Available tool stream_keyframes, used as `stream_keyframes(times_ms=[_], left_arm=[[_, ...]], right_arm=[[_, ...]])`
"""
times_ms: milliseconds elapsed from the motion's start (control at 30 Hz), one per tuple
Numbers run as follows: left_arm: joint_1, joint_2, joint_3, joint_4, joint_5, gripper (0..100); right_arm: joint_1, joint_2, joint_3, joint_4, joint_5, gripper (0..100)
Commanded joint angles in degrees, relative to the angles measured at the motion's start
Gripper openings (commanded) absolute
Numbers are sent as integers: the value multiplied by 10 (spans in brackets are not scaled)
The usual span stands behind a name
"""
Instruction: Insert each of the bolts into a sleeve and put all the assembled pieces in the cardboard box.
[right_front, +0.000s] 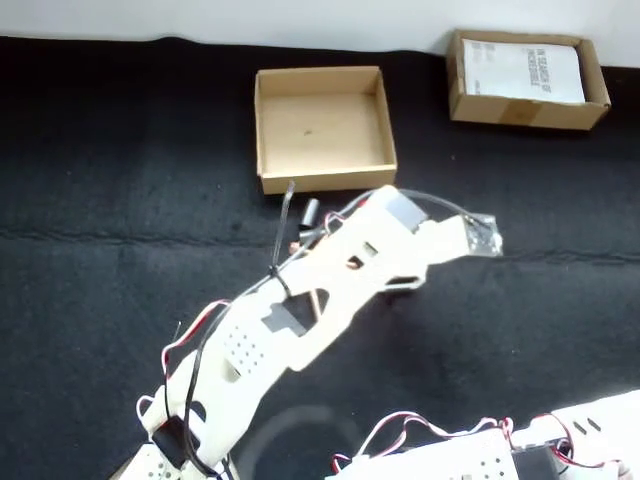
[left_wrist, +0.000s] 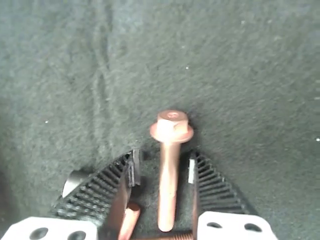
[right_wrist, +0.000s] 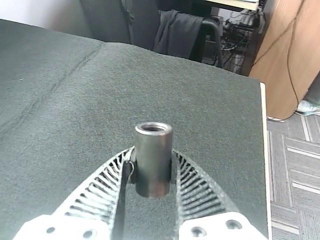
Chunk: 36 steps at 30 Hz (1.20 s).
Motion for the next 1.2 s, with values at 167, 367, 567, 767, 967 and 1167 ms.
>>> stream_keyframes(times_ms=[167, 367, 567, 767, 967, 1167], left_arm=[[17, 31, -46, -4, 7, 174], [17, 35, -49, -32, 43, 141], [18, 35, -49, -37, 43, 144], [21, 35, -49, -67, 43, 142], [21, 35, -47, -83, 42, 110], [13, 33, -49, -83, 43, 7]], right_arm=[[-9, -10, -1, -15, 5, 7], [-9, -10, 0, -14, 5, 7], [-9, -10, 3, -13, 5, 7], [-7, -10, 23, -13, 5, 7], [-9, -10, 23, -13, 5, 7], [-9, -10, 23, -12, 4, 7]])
